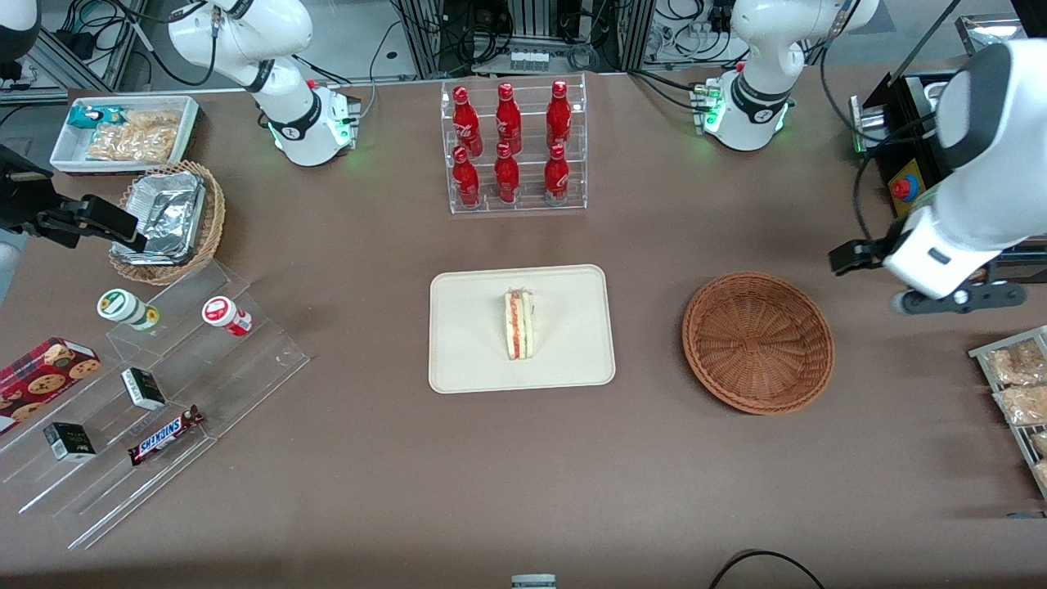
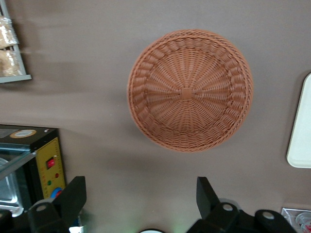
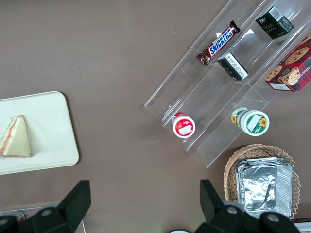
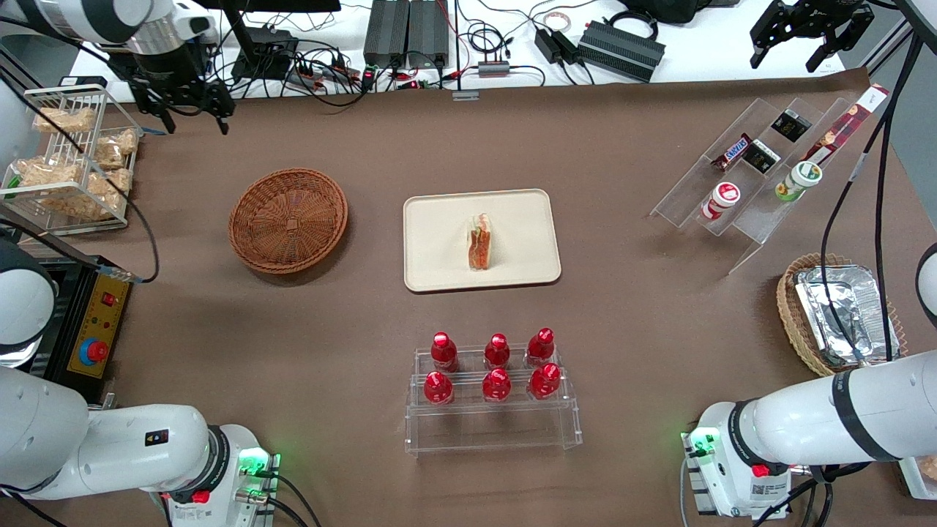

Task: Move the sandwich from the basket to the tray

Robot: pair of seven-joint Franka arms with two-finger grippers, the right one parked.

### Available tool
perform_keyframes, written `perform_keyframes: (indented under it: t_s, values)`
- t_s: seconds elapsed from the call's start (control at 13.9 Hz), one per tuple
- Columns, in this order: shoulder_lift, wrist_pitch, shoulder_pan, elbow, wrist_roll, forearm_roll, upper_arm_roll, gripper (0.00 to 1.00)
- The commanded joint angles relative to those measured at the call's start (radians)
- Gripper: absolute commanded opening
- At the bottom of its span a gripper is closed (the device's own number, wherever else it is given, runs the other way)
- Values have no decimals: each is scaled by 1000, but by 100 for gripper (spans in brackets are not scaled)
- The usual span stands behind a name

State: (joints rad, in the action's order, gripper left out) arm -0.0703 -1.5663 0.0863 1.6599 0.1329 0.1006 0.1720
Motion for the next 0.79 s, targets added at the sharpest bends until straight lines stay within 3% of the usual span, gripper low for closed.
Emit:
perform_keyframes:
  t_s: [0.0, 0.36, 0.58, 0.72]
  values:
    - [64, 31, -66, 26, -61, -27, -83, 100]
    - [81, 103, -102, -25, -105, -30, -123, 100]
    - [81, 100, -122, -45, -105, -61, -157, 100]
    - [83, 100, -122, -45, -105, -120, -161, 100]
